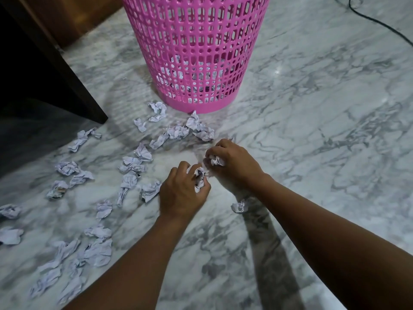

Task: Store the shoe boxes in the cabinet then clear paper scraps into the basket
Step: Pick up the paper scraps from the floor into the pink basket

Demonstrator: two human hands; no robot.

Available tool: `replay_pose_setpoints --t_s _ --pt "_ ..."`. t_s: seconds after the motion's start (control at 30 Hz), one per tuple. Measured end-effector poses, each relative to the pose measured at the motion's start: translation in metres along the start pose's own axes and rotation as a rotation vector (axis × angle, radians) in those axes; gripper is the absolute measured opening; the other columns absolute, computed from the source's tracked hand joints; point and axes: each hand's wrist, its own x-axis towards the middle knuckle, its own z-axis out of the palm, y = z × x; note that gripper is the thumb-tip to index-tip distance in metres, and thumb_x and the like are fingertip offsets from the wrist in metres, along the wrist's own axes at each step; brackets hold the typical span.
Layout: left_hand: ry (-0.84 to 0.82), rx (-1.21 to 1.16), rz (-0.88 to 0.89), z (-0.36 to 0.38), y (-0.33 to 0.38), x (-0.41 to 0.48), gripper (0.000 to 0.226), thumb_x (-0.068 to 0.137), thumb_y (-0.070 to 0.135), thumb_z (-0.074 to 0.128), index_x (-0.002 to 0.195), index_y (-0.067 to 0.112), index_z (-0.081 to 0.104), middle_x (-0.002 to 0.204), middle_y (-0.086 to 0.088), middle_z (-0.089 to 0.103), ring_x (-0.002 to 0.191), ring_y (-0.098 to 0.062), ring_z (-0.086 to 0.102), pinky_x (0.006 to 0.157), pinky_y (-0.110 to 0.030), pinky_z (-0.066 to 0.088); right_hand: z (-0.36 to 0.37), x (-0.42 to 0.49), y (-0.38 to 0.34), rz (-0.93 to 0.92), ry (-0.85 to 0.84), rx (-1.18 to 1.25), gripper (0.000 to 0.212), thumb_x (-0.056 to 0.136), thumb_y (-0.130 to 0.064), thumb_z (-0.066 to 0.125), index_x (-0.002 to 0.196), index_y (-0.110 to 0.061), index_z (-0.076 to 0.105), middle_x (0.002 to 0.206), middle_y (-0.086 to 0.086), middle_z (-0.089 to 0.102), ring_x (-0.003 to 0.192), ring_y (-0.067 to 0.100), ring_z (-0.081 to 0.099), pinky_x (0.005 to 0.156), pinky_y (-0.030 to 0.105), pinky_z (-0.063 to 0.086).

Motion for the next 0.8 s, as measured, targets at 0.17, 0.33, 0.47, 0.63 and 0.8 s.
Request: replay_pose_setpoints --t_s 0.17,0.33,0.47,0.63,0.8 --pt "-0.116 0.063 0.018 -0.003 -0.002 0.008 0.018 0.075 0.033 0.06 0.077 0.015 0.059 0.076 -0.006 0.051 0.062 -0.033 0.059 0.046 -0.034 0.045 -0.019 0.008 0.0 0.135 -0.069 0.12 0.02 0.08 -0.016 0.076 0.1 -0.017 0.076 0.095 0.014 0.068 0.087 0.03 0.065 0.078 0.032 0.049" --pt "-0.214 -0.041 -0.128 -0.018 0.005 0.011 0.027 0.081 0.036 0.065 0.088 0.011 0.064 0.092 -0.007 0.057 0.082 -0.037 0.061 0.067 -0.039 0.047 -0.052 -0.025 -0.019 0.249 0.122 0.189 0.022 0.078 -0.007 0.073 0.098 -0.013 0.077 0.092 0.014 0.072 0.087 0.028 0.066 0.078 0.024 0.042" --pt "-0.177 -0.153 -0.131 -0.036 0.018 0.008 0.026 0.085 0.037 0.062 0.086 0.011 0.062 0.094 -0.004 0.059 0.083 -0.033 0.059 0.069 -0.036 0.046 -0.053 -0.071 -0.027 0.463 0.24 0.178 0.022 0.08 -0.009 0.068 0.1 -0.015 0.076 0.094 0.013 0.07 0.086 0.027 0.065 0.078 0.031 0.049" --pt "-0.156 -0.192 -0.076 -0.054 0.026 -0.001 0.028 0.086 0.035 0.061 0.076 0.009 0.057 0.091 -0.005 0.057 0.079 -0.033 0.056 0.064 -0.032 0.04 -0.02 -0.117 -0.045 0.647 0.123 0.176 0.019 0.087 -0.031 0.061 0.1 -0.02 0.069 0.088 0.001 0.059 0.088 0.026 0.058 0.074 0.028 0.047" --pt "-0.161 -0.183 -0.067 -0.068 0.018 -0.021 0.029 0.084 0.039 0.059 0.073 0.012 0.058 0.088 -0.003 0.058 0.078 -0.033 0.059 0.063 -0.035 0.047 -0.008 -0.126 -0.064 0.541 0.046 -0.009 0.038 0.089 -0.034 0.064 0.124 -0.02 0.063 0.118 0.016 0.054 0.101 0.034 0.059 0.086 0.039 0.051"
